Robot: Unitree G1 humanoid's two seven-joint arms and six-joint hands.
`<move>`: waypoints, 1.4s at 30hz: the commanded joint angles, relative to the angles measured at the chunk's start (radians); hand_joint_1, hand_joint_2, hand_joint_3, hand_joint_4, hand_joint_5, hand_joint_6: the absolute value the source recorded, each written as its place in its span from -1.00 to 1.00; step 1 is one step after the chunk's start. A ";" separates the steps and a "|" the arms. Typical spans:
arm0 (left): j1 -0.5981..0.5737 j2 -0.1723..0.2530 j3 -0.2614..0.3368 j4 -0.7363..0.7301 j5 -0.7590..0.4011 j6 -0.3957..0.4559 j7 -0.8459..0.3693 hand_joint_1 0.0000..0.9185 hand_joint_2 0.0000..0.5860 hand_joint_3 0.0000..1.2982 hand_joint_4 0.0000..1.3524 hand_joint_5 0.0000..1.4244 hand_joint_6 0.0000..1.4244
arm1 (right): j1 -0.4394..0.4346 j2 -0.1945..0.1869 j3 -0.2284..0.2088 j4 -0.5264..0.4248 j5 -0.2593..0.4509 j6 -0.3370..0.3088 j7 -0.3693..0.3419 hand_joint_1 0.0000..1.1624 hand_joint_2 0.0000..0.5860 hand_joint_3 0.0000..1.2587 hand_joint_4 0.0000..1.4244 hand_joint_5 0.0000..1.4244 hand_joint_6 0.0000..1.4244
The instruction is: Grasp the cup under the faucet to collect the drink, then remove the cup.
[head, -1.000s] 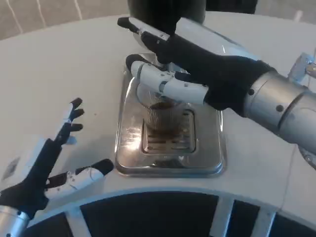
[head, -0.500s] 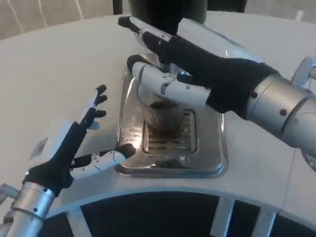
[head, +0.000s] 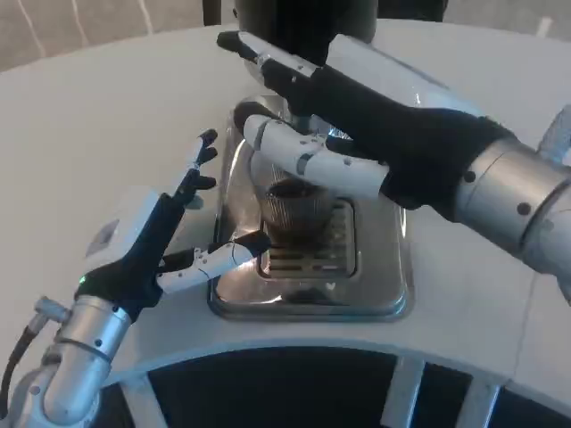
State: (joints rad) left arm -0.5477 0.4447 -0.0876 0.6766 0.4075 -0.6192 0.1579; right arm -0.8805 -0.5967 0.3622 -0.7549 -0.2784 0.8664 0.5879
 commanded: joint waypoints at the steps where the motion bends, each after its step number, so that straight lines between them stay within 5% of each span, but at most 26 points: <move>1: 0.000 0.005 -0.009 0.013 0.010 -0.008 0.013 -0.56 -0.80 -1.00 -1.00 -0.70 -0.56 | 0.031 0.002 0.015 -0.048 0.028 0.004 0.040 -1.00 0.86 -1.00 -1.00 -1.00 -1.00; 10: 0.006 0.008 -0.011 0.009 0.004 -0.011 0.005 -0.57 -0.80 -1.00 -1.00 -0.70 -0.56 | 0.077 -0.033 -0.072 -0.138 -0.006 0.015 0.014 -1.00 0.90 -1.00 -1.00 -1.00 -1.00; 19: 0.006 0.007 -0.017 0.018 -0.002 -0.016 -0.007 -0.59 -0.80 -1.00 -1.00 -0.70 -0.56 | 0.199 -0.090 -0.233 -0.287 -0.038 0.004 -0.006 -1.00 0.90 -1.00 -1.00 -1.00 -1.00; 28: 0.000 0.011 -0.019 0.037 -0.006 -0.017 -0.021 -0.60 -0.80 -1.00 -1.00 -0.70 -0.56 | 0.300 -0.115 -0.428 -0.292 -0.055 -0.067 0.002 -1.00 0.91 -1.00 -1.00 -1.00 -1.00; 31: -0.005 0.010 -0.019 0.043 -0.008 -0.020 -0.024 -0.60 -0.80 -1.00 -1.00 -0.70 -0.56 | 0.404 -0.130 -0.502 -0.292 -0.081 -0.121 0.022 -1.00 0.91 -1.00 -1.00 -1.00 -1.00; 36: -0.021 0.001 -0.014 0.049 -0.024 -0.024 -0.034 -0.60 -0.80 -1.00 -1.00 -0.70 -0.56 | 0.628 -0.078 -0.579 -0.292 -0.127 -0.246 0.053 -1.00 0.93 -1.00 -1.00 -1.00 -1.00; 42: -0.048 -0.010 -0.007 0.075 -0.045 -0.029 -0.046 -0.60 -0.80 -1.00 -1.00 -0.70 -0.56 | 0.839 0.064 -0.559 -0.292 -0.231 -0.411 0.071 -1.00 0.93 -1.00 -1.00 -1.00 -1.00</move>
State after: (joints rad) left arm -0.5863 0.4364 -0.0981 0.7335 0.3771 -0.6362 0.1216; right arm -0.1019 -0.5834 -0.2101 -1.0317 -0.4693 0.5194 0.6426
